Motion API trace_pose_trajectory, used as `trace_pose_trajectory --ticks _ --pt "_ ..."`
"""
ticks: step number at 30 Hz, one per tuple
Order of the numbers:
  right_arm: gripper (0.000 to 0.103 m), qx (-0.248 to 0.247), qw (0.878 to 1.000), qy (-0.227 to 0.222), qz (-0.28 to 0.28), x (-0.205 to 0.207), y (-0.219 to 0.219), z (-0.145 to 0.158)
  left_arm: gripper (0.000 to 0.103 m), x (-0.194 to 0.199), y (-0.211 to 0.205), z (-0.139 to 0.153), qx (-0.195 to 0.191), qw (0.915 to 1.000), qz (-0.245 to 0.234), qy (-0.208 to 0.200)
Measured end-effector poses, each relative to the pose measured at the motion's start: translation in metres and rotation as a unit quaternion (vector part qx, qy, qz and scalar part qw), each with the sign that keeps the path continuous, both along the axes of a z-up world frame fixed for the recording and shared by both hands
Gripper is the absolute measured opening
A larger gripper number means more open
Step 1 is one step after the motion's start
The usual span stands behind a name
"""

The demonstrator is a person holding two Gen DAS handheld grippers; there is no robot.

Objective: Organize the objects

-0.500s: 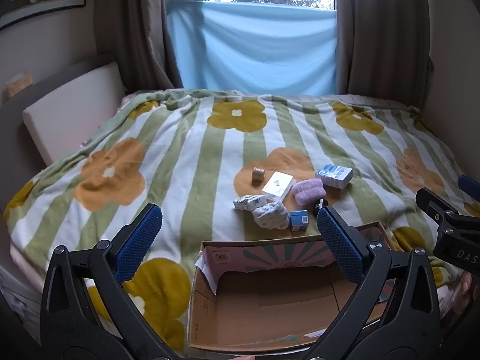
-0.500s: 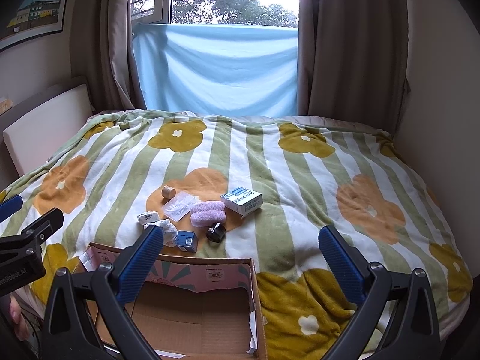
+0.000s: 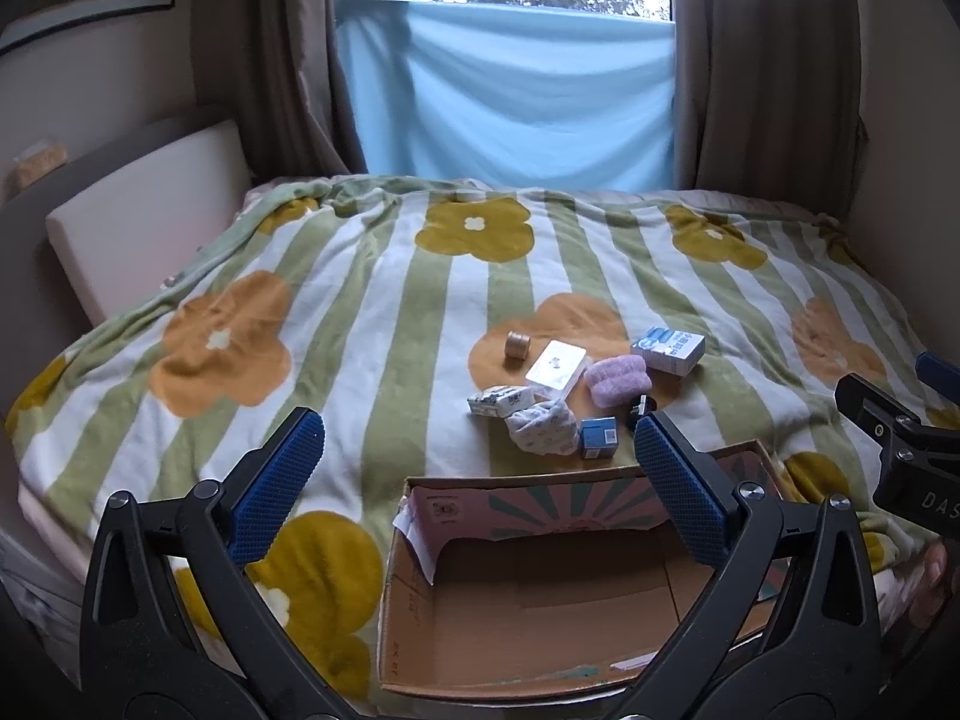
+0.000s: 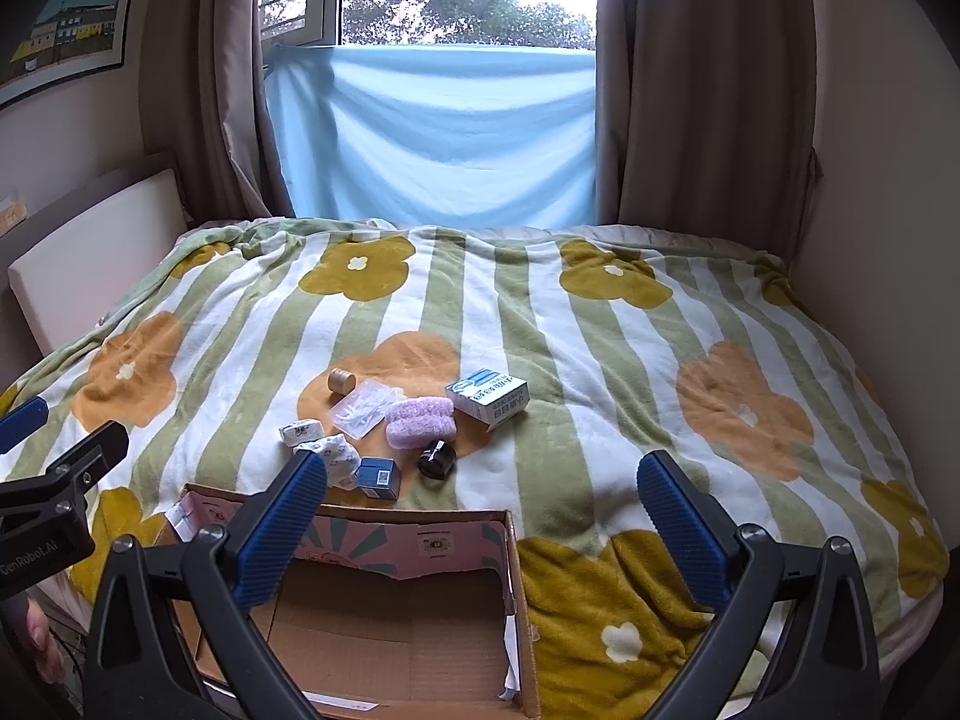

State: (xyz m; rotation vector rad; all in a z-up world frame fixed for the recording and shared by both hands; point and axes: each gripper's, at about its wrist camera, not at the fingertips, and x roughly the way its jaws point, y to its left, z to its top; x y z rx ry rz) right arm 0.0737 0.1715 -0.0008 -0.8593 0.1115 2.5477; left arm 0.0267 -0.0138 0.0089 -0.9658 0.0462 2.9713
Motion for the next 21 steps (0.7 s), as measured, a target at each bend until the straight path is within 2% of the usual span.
trace_pose_trajectory --ticks 21 --pt "0.103 0.008 1.0 -0.002 -0.003 0.0005 -0.0027 0.0034 0.103 0.0031 0.0011 0.0001 -0.002 0.9999 -0.013 0.0"
